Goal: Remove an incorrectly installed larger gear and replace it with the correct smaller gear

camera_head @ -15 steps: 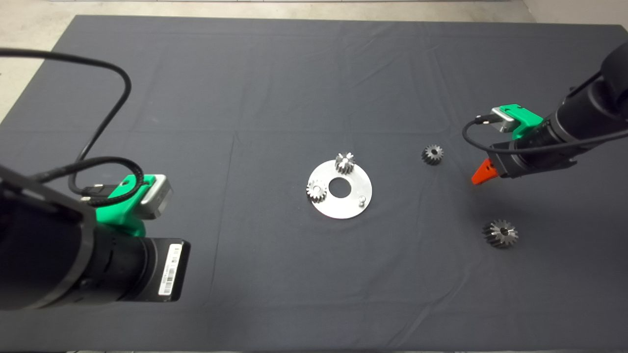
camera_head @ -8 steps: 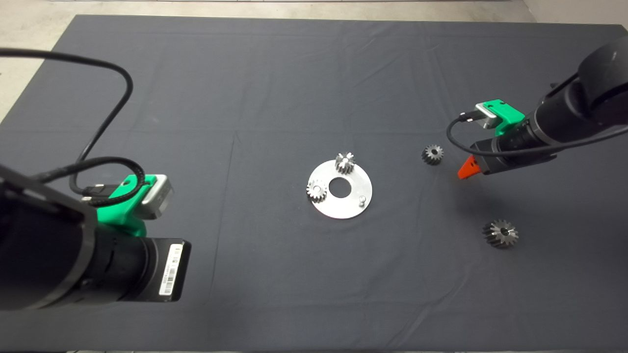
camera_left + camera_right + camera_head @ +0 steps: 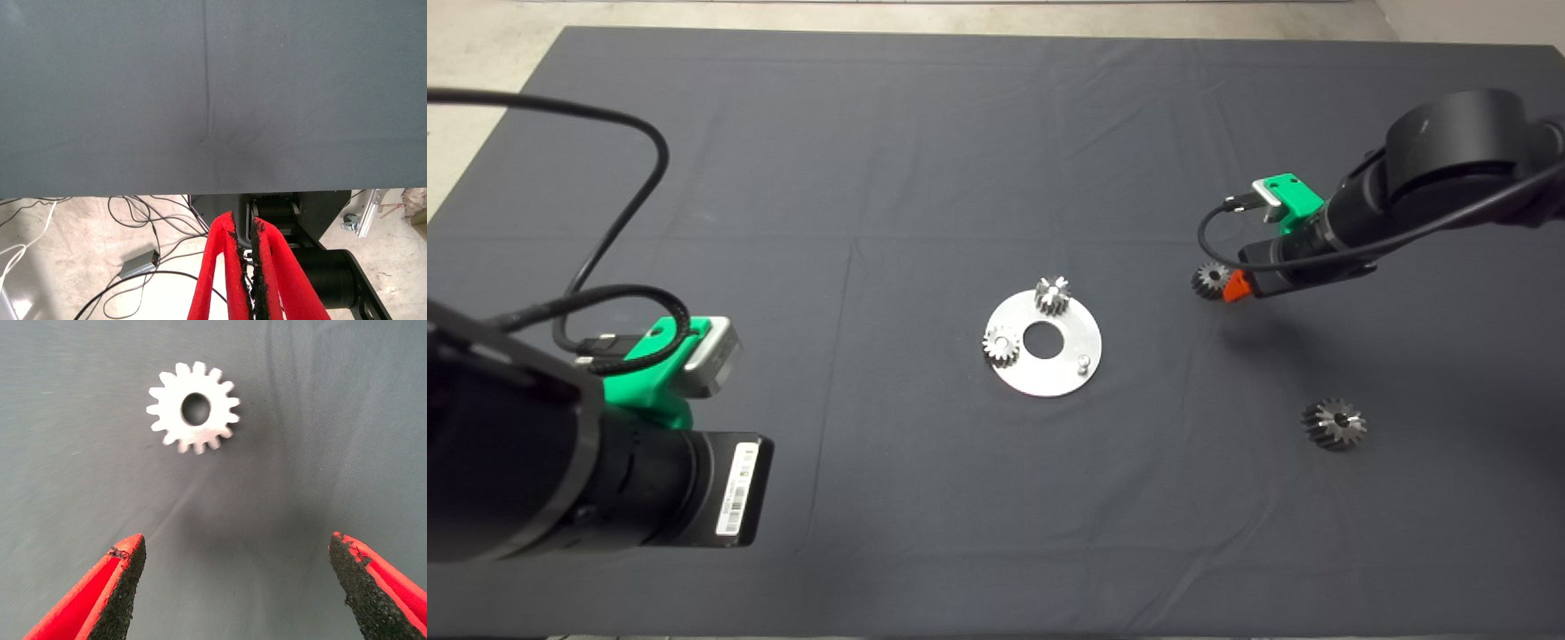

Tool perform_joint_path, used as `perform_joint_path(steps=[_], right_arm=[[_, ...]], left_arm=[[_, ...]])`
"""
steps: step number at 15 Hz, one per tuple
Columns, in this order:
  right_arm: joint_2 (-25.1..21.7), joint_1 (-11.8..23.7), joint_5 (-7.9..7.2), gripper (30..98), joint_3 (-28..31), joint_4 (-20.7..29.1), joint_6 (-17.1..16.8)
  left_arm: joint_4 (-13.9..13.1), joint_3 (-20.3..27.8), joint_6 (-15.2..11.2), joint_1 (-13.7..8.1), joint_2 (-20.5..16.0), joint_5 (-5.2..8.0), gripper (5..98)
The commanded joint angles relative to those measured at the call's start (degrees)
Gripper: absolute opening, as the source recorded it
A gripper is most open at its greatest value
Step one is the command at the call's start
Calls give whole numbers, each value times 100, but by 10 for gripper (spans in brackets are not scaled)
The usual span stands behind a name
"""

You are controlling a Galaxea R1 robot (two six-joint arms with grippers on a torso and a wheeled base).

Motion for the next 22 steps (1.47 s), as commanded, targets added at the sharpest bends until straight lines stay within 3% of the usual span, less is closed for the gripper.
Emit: perform_joint_path(steps=[1,4,19,22], right_arm=[[244,-252,-538,728,-326,-654,-11],[262,-287,-530,782,-335,-714,-14],[437,-358,-521,782,-537,-1599,-5],[446,-421,-389,782,-595,-1794,-5]], left_arm=[[-56,57,-96,-97,147,392,53],[-56,57,-105,-97,235,386,53],[-56,31,-167,-97,376,395,53],[-56,5,-164,-97,393,395,53]])
